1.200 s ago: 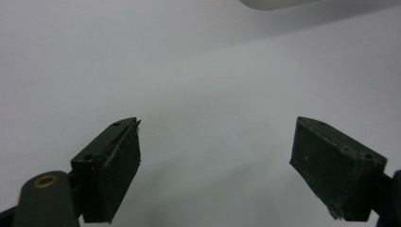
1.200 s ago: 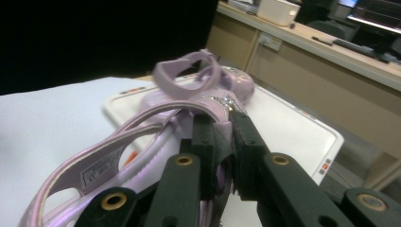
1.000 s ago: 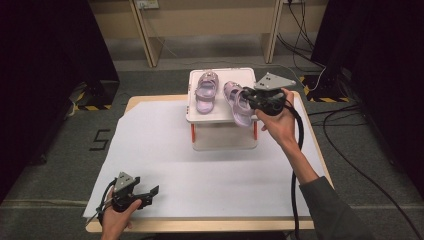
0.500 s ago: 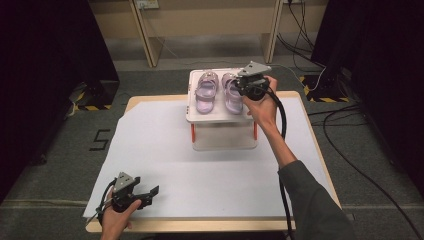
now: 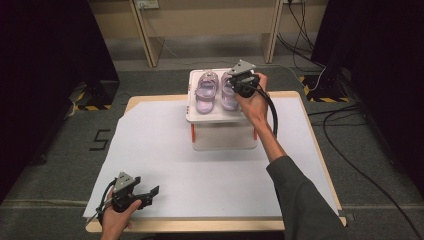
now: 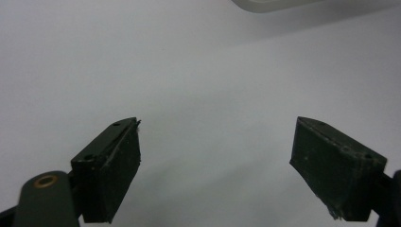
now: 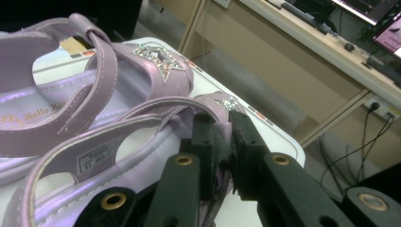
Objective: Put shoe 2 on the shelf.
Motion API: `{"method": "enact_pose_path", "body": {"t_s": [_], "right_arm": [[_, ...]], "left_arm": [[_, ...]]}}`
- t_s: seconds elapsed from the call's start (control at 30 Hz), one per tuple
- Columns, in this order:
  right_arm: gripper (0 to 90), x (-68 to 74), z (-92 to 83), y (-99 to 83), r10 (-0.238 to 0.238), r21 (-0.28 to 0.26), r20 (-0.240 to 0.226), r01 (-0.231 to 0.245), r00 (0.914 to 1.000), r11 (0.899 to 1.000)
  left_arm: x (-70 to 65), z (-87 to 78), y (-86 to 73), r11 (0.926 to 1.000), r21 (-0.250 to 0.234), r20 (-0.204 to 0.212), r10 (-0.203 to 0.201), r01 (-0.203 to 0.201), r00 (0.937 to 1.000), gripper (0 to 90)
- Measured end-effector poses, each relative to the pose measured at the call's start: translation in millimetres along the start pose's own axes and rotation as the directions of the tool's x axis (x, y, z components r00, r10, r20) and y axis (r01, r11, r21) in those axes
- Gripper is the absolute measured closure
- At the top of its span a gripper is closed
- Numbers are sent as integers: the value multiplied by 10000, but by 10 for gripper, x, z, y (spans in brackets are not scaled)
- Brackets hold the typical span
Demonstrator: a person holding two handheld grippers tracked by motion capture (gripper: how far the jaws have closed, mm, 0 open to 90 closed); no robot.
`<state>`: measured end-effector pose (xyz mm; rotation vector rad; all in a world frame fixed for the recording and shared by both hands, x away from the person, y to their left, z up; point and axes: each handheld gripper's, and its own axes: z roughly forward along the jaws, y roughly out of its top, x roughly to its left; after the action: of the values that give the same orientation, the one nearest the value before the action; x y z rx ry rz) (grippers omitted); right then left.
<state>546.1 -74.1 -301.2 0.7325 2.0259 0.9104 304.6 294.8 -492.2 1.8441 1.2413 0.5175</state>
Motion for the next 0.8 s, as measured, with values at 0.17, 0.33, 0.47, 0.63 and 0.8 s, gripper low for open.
{"method": "enact_pose_path", "body": {"t_s": [0.17,0.33,0.47,0.63,0.8], "right_arm": [[782,90,34,20,-255,188,-77,256,9996,9995],[720,130,52,40,-425,310,29,424,9991,9986],[619,85,10,14,65,252,-257,-58,9996,9997],[555,2,-148,8,710,-416,-643,-738,9954,9964],[528,-19,-317,-46,1175,-1015,-1024,-1279,9878,9866]], "left_arm": [[-1,2,0,10000,14,22,-5,5,10000,160],[-3,2,1,10000,5,36,-10,10,10000,160],[1,5,-3,10000,20,27,-4,4,10000,159],[-3,7,-2,10000,20,7,6,-6,10000,159],[-1,8,-3,10000,18,-5,-20,20,10000,159]]}}
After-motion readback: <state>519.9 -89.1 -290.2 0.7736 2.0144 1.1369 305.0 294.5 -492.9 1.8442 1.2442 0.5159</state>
